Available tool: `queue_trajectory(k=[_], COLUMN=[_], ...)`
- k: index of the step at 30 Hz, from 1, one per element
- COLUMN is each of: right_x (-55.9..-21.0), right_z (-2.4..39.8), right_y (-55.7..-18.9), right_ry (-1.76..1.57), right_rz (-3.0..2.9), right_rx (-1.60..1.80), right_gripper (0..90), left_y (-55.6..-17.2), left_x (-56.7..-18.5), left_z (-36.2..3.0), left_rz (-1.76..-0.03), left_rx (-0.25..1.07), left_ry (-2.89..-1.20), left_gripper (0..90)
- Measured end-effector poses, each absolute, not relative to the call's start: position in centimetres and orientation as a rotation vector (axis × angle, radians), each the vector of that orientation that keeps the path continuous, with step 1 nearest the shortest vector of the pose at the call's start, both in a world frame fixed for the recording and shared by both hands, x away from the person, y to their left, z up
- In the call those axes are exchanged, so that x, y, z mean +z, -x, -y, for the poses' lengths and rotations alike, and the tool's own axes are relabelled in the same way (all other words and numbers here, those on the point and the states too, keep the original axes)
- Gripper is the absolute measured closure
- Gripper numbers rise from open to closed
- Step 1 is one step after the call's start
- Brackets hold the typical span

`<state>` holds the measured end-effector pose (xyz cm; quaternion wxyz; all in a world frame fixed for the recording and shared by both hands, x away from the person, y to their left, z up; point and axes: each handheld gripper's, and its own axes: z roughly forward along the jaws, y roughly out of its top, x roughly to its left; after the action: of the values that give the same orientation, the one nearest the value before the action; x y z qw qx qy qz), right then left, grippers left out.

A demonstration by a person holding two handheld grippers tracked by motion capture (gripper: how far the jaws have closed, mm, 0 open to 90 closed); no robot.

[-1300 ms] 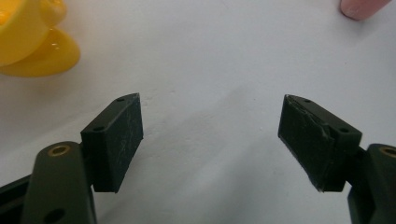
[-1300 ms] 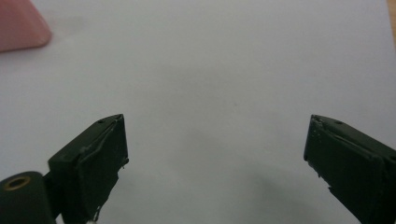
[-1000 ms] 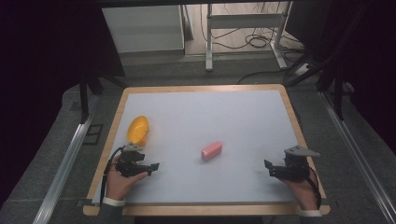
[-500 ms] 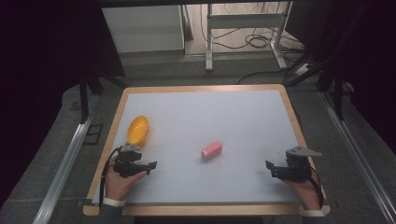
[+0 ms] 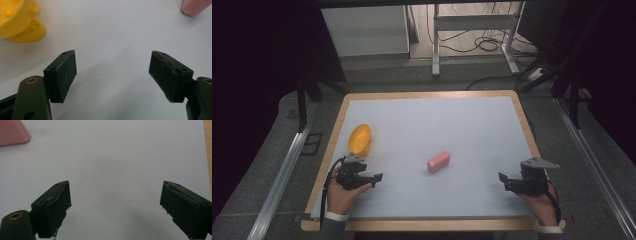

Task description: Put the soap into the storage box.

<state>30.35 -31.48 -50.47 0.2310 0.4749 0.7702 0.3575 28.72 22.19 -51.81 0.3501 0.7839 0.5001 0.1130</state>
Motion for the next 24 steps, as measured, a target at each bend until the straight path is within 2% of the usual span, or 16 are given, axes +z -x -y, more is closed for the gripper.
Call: queue_trajectory(k=[24], right_x=[-50.6], right_z=[31.3], right_y=[-30.2], right_ry=[-1.305], right_rz=[-2.122], right_rx=[0.963], right_gripper=[9.4], left_y=[-29.7], left_x=[-49.6], left_z=[-20.9], left_rz=[-1.208], left_rx=[0.282], left_ry=[-2.119], left_gripper=[23.1])
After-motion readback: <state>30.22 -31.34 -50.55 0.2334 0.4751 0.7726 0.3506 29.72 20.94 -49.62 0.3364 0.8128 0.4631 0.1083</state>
